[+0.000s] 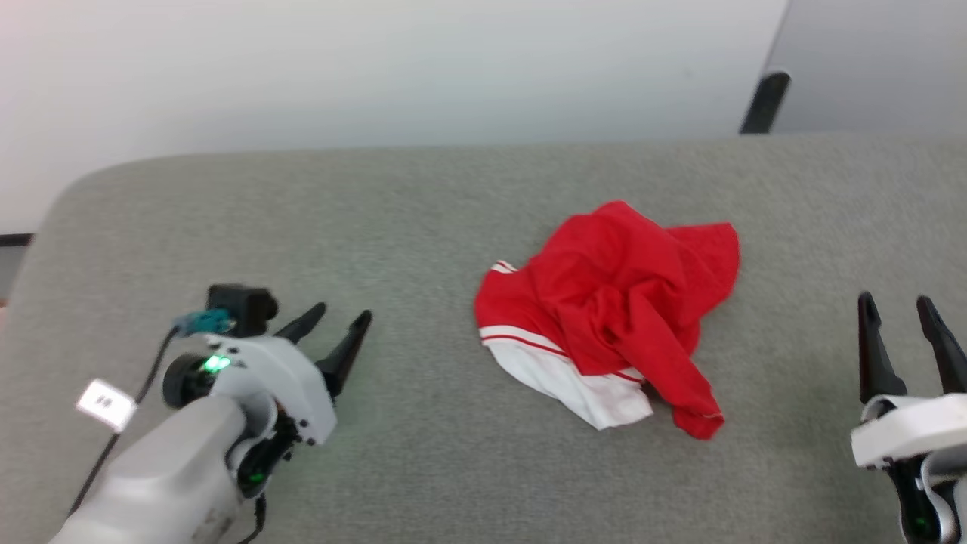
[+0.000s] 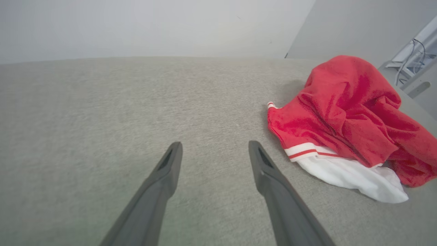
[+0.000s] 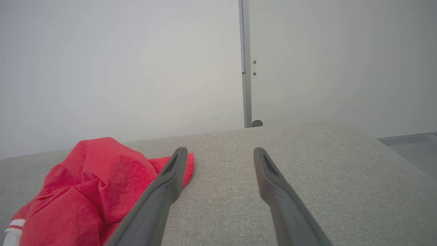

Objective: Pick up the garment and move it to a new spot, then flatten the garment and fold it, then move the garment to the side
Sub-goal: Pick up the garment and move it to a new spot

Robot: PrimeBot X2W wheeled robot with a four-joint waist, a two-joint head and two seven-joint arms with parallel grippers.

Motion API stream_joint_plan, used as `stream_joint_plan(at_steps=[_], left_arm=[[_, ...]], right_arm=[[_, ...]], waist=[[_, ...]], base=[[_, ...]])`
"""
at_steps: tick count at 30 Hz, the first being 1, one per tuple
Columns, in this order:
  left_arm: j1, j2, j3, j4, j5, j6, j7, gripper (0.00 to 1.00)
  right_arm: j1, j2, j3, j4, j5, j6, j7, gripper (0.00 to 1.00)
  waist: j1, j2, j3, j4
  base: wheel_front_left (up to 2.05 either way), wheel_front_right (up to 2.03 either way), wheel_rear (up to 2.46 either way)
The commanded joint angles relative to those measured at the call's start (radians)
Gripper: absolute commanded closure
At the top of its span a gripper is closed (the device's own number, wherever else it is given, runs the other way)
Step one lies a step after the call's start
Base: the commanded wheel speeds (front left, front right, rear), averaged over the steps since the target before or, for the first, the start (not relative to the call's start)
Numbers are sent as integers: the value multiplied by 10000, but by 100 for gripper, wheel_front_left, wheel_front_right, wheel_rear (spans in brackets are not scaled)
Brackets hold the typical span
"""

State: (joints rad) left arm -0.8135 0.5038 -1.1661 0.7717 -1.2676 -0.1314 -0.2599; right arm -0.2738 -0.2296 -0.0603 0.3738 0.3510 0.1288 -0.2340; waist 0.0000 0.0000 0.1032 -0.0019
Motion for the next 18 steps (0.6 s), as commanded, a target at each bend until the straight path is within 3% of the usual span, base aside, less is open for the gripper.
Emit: stream_joint_plan(at_steps=[1, 9, 18], left_arm=[[258, 63, 340, 22, 88, 20, -54, 0], [2123, 549, 3200, -217, 1200, 29, -54, 0], [3538, 972, 5890, -1548, 3938, 811, -56, 0]], right_arm=[[255, -74, -78, -82, 72, 38, 52, 0], [1070, -294, -332, -497, 176, 38, 384, 0], [1175, -210, -569, -1099, 12, 38, 702, 0]], waist=[[0, 0, -744, 761], [0, 0, -1066, 1075], [0, 0, -1232, 928]], base=[[0, 0, 0], [0, 0, 0], [0, 0, 0]])
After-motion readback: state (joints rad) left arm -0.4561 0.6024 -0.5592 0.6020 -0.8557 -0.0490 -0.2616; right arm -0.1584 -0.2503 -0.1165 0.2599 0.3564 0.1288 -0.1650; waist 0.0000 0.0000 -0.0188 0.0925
